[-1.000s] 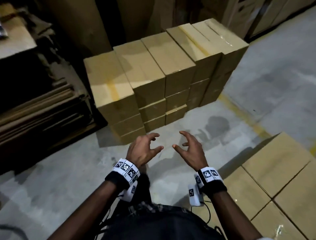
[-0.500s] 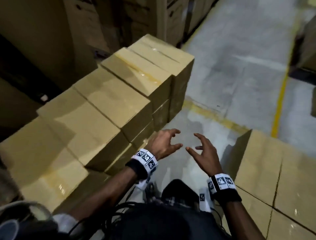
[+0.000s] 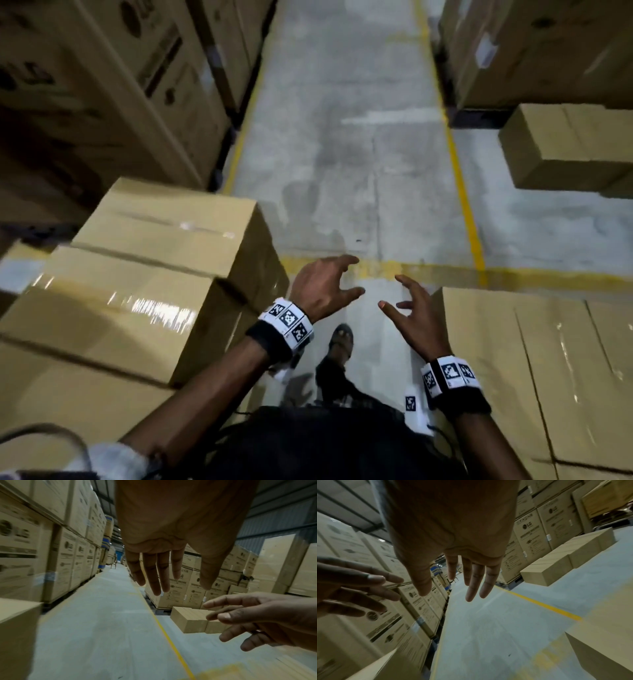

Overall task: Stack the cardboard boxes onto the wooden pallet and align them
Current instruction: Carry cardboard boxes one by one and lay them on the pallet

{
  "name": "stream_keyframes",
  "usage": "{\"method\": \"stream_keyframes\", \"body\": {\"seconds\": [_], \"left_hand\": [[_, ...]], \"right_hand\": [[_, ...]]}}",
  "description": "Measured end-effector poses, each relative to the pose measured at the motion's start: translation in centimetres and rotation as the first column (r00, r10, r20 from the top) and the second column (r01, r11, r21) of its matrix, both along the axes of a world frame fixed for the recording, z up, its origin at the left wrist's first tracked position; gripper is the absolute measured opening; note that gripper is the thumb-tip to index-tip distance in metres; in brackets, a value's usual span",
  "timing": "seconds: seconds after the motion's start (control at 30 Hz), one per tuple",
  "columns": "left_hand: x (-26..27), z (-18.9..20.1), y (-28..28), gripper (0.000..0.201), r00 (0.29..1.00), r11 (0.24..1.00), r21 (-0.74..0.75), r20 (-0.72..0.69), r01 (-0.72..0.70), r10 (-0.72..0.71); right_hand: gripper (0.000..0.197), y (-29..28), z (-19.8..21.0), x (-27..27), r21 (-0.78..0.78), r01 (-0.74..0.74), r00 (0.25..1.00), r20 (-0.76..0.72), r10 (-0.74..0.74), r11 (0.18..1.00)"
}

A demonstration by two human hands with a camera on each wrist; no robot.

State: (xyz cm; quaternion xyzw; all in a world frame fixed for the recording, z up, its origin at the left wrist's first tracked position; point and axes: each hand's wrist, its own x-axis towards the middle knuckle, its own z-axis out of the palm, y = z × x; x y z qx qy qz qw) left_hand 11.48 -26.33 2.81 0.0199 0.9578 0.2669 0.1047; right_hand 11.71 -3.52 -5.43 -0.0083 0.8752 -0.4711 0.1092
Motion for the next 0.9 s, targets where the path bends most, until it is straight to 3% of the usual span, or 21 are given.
{"method": "stream_keyframes", "body": {"seconds": [0.23, 0.57, 0.77, 0.9], "left_hand": [[-21.6, 1.9, 5.3, 0.064, 0.986, 0.986, 0.016, -0.042, 0.163, -0.162], [-50.5, -0.8, 13.8, 0.066, 0.935, 0.933, 0.079, 0.021, 0.351, -0.353], [-67.9, -1.2, 21.9, 0.069, 0.83, 0.83, 0.007, -0.006, 0.557, -0.557], [-76.0, -1.3, 27.8, 0.071, 0.739, 0.739, -0.008, 0.032, 0.674, -0.673]], "right_hand": [[0.059, 3.8, 2.1, -18.5, -0.049, 0.147, 0.988, -0.027, -0.149, 0.988], [0.058, 11.5, 2.0, -42.2, -0.044, 0.423, 0.904, -0.044, -0.425, 0.905], [0.058, 17.6, 2.2, -56.5, 0.015, 0.585, 0.811, -0.054, -0.583, 0.811], [0.059, 21.8, 3.1, -63.2, 0.011, 0.675, 0.737, -0.059, -0.673, 0.738]]}}
